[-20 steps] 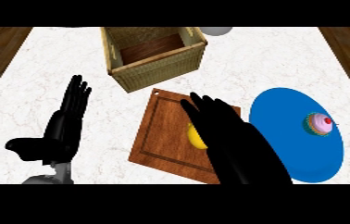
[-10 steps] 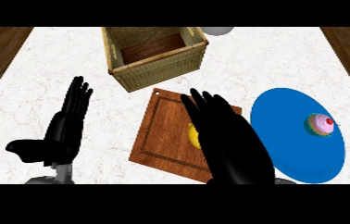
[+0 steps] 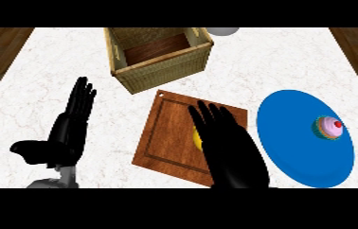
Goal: Pick the lemon from the cutting board and place it in the basket
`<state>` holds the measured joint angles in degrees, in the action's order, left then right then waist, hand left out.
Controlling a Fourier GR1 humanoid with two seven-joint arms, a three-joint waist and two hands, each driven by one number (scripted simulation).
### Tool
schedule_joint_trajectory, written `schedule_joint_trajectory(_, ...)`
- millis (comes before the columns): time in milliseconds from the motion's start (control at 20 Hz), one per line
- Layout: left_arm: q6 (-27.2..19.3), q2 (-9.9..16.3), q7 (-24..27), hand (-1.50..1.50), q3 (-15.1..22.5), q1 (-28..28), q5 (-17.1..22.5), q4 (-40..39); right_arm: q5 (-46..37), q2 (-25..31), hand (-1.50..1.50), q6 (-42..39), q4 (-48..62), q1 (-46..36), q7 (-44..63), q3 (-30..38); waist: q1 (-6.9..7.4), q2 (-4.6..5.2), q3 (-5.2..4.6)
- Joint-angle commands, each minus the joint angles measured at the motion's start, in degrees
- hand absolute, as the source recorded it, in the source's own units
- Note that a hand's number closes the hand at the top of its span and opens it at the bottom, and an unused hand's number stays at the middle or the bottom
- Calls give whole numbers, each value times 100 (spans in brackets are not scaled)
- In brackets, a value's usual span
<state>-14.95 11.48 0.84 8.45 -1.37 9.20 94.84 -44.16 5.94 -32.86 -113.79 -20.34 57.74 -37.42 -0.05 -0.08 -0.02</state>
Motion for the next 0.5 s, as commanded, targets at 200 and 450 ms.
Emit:
schedule_joint_trajectory(200, 180, 21, -214, 0, -245, 109, 3, 281, -785, -575, -150, 318, 539, 17, 356, -395, 36, 2, 1)
schedule_joint_trajectory(450, 148, -215, -91, 0, -156, 144, -232, 272, -1259, -452, -150, 554, 940, 298, -530, -9, 22, 6, 2)
